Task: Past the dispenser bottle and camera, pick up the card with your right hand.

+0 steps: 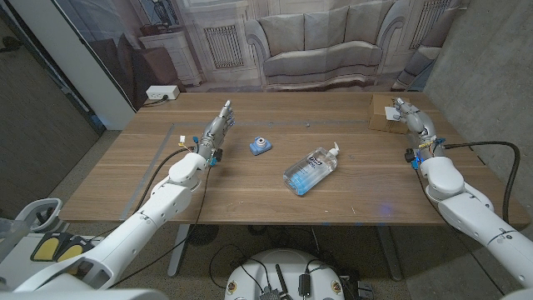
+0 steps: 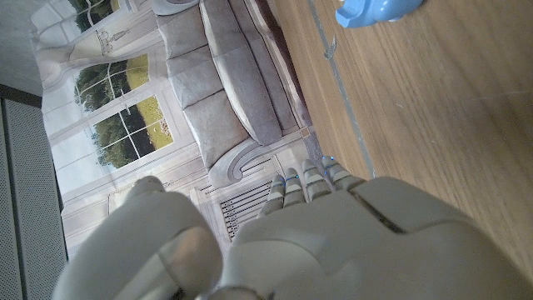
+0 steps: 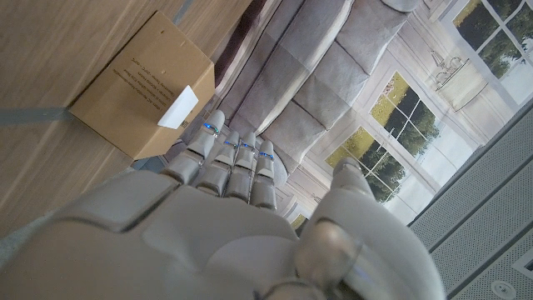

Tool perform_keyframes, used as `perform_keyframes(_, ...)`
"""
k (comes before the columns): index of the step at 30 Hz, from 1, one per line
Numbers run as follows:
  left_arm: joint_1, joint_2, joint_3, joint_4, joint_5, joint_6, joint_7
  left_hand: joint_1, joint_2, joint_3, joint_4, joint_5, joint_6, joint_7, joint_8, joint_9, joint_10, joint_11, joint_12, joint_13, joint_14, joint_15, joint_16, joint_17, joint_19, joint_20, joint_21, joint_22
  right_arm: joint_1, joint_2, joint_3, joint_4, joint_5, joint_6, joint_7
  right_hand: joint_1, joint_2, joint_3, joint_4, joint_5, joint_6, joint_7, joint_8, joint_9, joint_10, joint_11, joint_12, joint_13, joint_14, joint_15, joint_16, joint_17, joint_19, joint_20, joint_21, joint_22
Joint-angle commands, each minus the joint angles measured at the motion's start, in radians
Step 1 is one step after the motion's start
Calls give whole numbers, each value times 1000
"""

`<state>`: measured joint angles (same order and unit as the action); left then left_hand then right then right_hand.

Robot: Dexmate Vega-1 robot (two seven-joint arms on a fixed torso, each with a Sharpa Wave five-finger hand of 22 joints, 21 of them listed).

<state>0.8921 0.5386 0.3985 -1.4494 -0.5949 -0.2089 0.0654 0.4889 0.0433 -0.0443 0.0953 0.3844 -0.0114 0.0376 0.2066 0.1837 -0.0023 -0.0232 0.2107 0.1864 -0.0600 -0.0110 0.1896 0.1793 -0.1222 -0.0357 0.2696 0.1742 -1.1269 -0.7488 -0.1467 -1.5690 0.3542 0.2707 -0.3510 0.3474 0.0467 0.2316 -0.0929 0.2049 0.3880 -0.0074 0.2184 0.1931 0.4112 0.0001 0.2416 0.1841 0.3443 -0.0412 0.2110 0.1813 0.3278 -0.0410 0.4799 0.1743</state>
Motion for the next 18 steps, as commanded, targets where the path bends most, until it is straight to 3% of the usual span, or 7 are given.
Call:
perform_keyframes(1,6,3,0,-11,2,-1,3,4,3,-5,4,3,3,0,-3,3,5,-4,-1,1,2,0,1,3,5,-47,-1,4,-14,-17,5,-28,-70,-43,-59,15,2,4,-9,9,11,-2,4,4,18,5,5,2,11,-28,-3,2,15,-74,-3,5)
perform_keyframes(9,7,4,0,-18,5,-1,6,4,4,-7,4,3,4,1,-4,3,5,-4,-2,1,1,2,1,3,6,-46,-4,4,-15,-25,1,-42,-122,-72,-93,37,6,13,-23,10,21,-11,4,4,26,-9,4,2,13,-31,-7,1,19,-74,-9,5)
perform_keyframes(18,6,1,2,-15,7,-4,5,5,5,-9,4,4,4,1,-5,3,4,0,-3,1,1,3,0,3,3,-44,-8,4,-9,-29,-7,-50,-170,-112,-127,72,4,25,-44,12,31,-14,3,4,33,-9,1,2,-12,-17,-21,0,-24,-54,-39,4)
